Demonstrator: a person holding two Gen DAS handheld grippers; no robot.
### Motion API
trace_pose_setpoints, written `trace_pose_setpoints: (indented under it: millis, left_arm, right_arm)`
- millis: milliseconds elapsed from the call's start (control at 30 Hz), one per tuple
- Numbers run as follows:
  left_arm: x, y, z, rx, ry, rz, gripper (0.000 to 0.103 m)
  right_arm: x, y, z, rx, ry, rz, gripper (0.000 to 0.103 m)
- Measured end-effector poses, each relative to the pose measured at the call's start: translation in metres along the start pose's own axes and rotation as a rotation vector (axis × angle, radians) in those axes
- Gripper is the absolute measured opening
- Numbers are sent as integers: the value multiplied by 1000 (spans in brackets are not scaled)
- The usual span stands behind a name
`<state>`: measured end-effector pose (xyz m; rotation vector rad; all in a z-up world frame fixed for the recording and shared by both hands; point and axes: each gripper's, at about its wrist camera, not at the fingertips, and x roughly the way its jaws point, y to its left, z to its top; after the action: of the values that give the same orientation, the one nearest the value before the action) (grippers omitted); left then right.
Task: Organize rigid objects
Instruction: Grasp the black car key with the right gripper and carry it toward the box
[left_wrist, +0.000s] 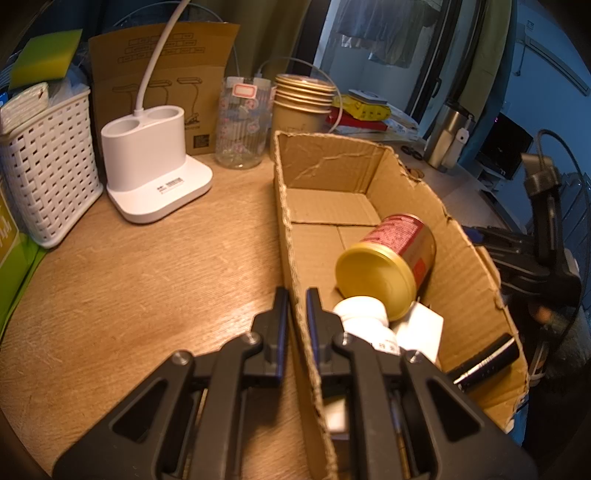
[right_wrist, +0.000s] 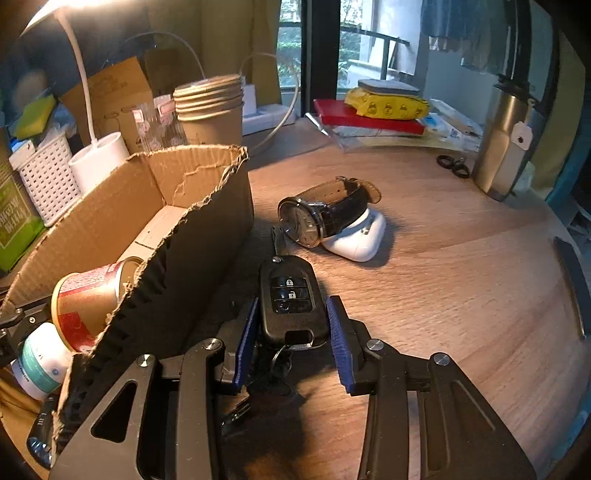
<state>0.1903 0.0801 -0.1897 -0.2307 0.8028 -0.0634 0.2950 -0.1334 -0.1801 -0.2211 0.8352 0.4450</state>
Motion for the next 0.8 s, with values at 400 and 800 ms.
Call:
trace_pose_setpoints:
  millis: [400, 800]
  left_arm:
    - [0, 0, 0, 0, 0, 0, 11]
    - [0, 0, 0, 0, 0, 0, 11]
  right_arm:
    - [-31, 1, 6, -13, -73, -44, 38]
    - [-59, 7, 14, -36, -123, -66, 38]
